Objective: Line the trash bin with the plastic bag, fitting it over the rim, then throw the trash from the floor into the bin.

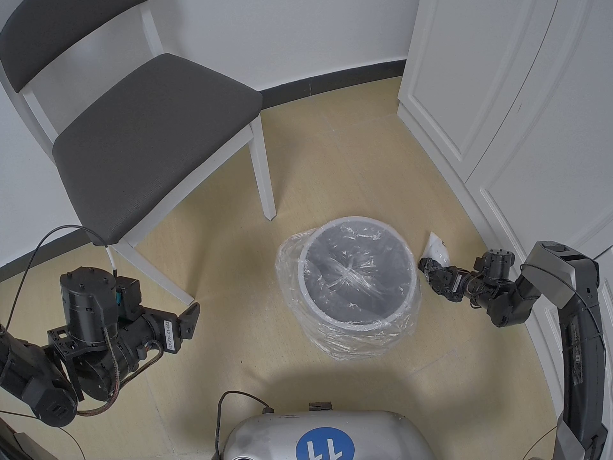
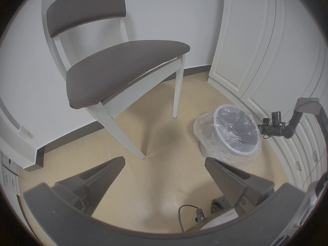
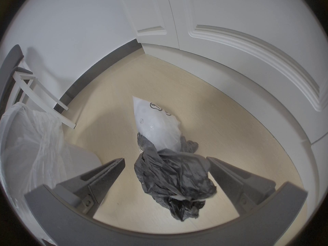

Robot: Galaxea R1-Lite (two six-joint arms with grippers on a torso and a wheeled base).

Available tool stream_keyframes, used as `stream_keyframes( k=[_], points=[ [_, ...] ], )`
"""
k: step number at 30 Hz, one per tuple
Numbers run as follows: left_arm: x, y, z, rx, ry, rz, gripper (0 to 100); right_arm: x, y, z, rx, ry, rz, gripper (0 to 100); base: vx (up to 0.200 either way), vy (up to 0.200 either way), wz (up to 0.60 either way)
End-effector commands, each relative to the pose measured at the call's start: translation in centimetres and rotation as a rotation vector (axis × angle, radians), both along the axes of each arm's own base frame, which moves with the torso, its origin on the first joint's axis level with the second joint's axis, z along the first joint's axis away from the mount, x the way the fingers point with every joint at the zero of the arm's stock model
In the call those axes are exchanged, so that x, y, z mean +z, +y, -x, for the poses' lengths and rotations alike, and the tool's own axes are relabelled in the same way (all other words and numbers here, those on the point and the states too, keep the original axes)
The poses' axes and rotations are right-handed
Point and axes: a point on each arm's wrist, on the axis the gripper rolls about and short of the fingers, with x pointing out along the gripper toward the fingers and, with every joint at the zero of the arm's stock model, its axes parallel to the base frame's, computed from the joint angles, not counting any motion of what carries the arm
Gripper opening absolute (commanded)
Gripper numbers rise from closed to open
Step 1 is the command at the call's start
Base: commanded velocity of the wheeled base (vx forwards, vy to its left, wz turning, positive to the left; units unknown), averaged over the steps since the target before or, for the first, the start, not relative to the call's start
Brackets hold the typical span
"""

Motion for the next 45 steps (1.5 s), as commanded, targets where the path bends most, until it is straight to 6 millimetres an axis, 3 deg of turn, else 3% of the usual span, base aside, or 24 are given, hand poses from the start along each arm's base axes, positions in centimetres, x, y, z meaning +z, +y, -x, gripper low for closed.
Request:
stream_keyframes(
  k=[1,9,10,35,37,39,43,45],
  points=[
    [0.0,0.0,-0.1,0.002,-0.001,-0.001,100,-2.1,0.1,-0.2,0.003,-0.005,-0.002,100,0.0,0.0,0.0],
    [0.0,0.0,-0.1,0.003,-0.009,0.002,100,-2.2,0.2,-0.3,0.005,-0.045,-0.003,100,0.0,0.0,0.0],
    [0.1,0.0,-0.1,0.003,-0.014,0.005,100,-2.1,0.2,-0.4,0.005,-0.054,-0.003,0,0.0,0.0,0.0],
    [-0.7,-0.5,-0.5,-0.008,-0.038,0.016,100,-2.1,0.0,0.0,0.024,-0.04,-0.014,0,0.0,0.0,0.0],
    [-0.5,-0.3,-0.3,-0.004,-0.052,0.021,100,-1.0,0.0,0.9,0.041,-0.009,-0.014,0,0.0,0.0,0.0],
    [-0.2,-0.3,-0.3,-0.002,-0.071,0.03,100,1.4,-0.1,2.0,0.073,0.018,-0.024,0,0.0,0.0,0.0],
    [0.3,0.0,-0.3,0.004,-0.096,0.041,100,9.6,-0.3,5.1,0.143,0.032,-0.072,0,0.0,0.0,0.0],
    [0.5,0.1,-0.3,0.012,-0.103,0.044,100,11.8,-0.2,6.2,0.159,0.039,-0.08,0,0.0,0.0,0.0]
  ],
)
